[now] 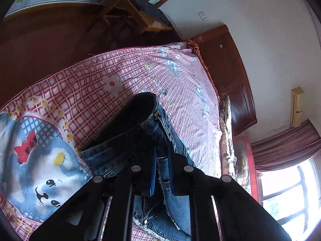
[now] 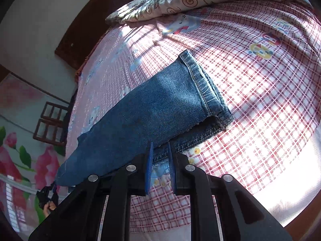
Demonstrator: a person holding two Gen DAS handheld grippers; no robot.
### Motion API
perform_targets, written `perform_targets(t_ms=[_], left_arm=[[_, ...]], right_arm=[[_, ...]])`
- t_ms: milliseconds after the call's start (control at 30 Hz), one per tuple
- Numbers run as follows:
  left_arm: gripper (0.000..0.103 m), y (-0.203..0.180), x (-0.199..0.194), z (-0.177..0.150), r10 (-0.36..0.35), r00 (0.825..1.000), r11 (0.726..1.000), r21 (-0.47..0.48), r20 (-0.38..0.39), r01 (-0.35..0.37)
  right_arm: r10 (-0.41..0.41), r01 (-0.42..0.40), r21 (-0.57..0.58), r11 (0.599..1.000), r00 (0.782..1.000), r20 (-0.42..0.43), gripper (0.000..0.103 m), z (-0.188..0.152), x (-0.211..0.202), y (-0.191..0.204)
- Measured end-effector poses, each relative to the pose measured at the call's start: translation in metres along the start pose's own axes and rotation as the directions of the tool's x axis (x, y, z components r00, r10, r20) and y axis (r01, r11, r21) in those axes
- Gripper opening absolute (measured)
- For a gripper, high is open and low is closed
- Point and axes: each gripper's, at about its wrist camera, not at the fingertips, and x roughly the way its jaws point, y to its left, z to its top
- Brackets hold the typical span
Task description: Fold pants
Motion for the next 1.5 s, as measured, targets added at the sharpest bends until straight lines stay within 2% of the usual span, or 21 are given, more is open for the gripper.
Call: perform_targets(t_ms=[33,100,167,367,433,500,567,600,633,667,700,767,867,933,1067,1133,1200,1267,1333,1433,1500], left_arm=[[0.010,-0.004,-0.001,0.002,0.004,1.000,1.000,0.018,-0.001,-0.004],[0.010,-0.011,0.000,0.003,0.027,1.000,0.998,0.061,-0.008,-0.026],[0.010,-0.009,0.002,0.005,0.032,0.999,0.998,0.054,-0.015,-0.032],[0.010,-0.016,0.005,0.006,0.030,0.999,0.997,0.065,-0.011,-0.029],[0.010,-0.018,0.007,0.007,0.030,0.999,0.997,0.068,-0.014,-0.029],[0.010,-0.018,0.007,0.008,0.032,0.999,0.997,0.072,-0.018,-0.030],[0.010,-0.018,0.008,0.009,0.031,0.999,0.997,0.074,-0.021,-0.029],[0.010,-0.018,0.007,0.008,0.031,0.999,0.997,0.074,-0.022,-0.030],[0.010,-0.017,0.007,0.009,0.031,0.999,0.997,0.073,-0.023,-0.030],[0.010,-0.017,0.007,0.009,0.030,0.999,0.997,0.072,-0.023,-0.028],[0.010,-0.017,0.007,0.009,0.028,0.999,0.997,0.073,-0.023,-0.026],[0.010,-0.017,0.006,0.009,0.026,0.999,0.997,0.076,-0.024,-0.024],[0.010,-0.016,0.003,0.009,0.018,0.999,0.997,0.073,-0.028,-0.016],[0.010,-0.013,-0.001,0.007,0.011,0.999,0.998,0.064,-0.031,-0.009],[0.010,0.006,-0.001,-0.002,0.062,0.996,0.996,0.072,-0.057,-0.058],[0.010,0.023,0.001,-0.008,0.090,0.993,0.995,0.044,-0.073,-0.087],[0.010,0.037,0.003,-0.015,0.117,0.990,0.993,0.025,-0.083,-0.115],[0.010,0.048,0.008,-0.021,0.146,0.985,0.989,0.017,-0.090,-0.145],[0.012,0.053,0.014,-0.025,0.184,0.978,0.983,0.028,-0.102,-0.182],[0.018,0.049,0.010,-0.027,0.219,0.972,0.975,0.053,-0.088,-0.215],[0.020,0.043,0.000,-0.026,0.274,0.960,0.960,0.084,-0.053,-0.269]], right_arm=[[0.034,-0.034,0.040,0.999,0.999,0.000,0.017,0.000,0.000,-0.005],[0.080,-0.080,0.135,0.988,0.997,0.010,0.053,0.000,0.000,-0.016],[0.127,-0.129,0.186,0.974,0.992,0.025,0.053,-0.001,0.002,-0.022],[0.127,-0.137,0.283,0.949,0.990,0.053,0.053,0.010,0.013,-0.036],[0.107,-0.119,0.285,0.951,0.993,0.057,0.053,0.016,0.018,-0.039],[0.045,-0.054,0.297,0.953,0.998,0.040,0.053,0.019,0.025,-0.041],[0.051,-0.060,0.302,0.951,0.998,0.038,0.053,0.021,0.032,-0.043],[0.034,-0.045,0.292,0.955,0.998,0.043,0.049,0.022,0.034,-0.041],[0.030,-0.044,0.274,0.961,0.998,0.056,0.038,0.024,0.035,-0.038],[0.033,-0.047,0.247,0.968,0.998,0.061,0.013,0.026,0.036,-0.034],[0.008,-0.018,0.208,0.978,0.999,0.050,0.004,0.029,0.037,-0.027],[-0.008,-0.001,0.145,0.989,0.998,0.062,0.002,0.033,0.031,-0.012],[0.068,-0.079,0.076,0.994,0.988,0.140,0.002,0.039,0.003,0.011],[0.079,-0.088,0.056,0.994,0.985,0.156,0.002,0.041,-0.011,0.014],[-0.036,0.034,0.035,0.999,0.997,0.067,0.002,0.037,0.008,-0.012],[-0.090,0.089,0.030,0.996,0.996,0.017,0.002,0.025,0.027,-0.028],[-0.140,0.140,-0.010,0.990,0.990,0.005,0.002,0.016,0.040,-0.033],[-0.118,0.118,0.005,0.993,0.993,0.025,0.002,0.011,0.038,-0.039],[-0.111,0.111,0.025,0.993,0.994,-0.003,0.002,0.013,0.037,-0.042],[-0.233,0.231,-0.047,0.972,0.971,-0.050,0.010,0.009,0.022,-0.028],[-0.265,0.260,-0.095,0.961,0.963,-0.052,0.010,0.002,0.008,-0.018]])
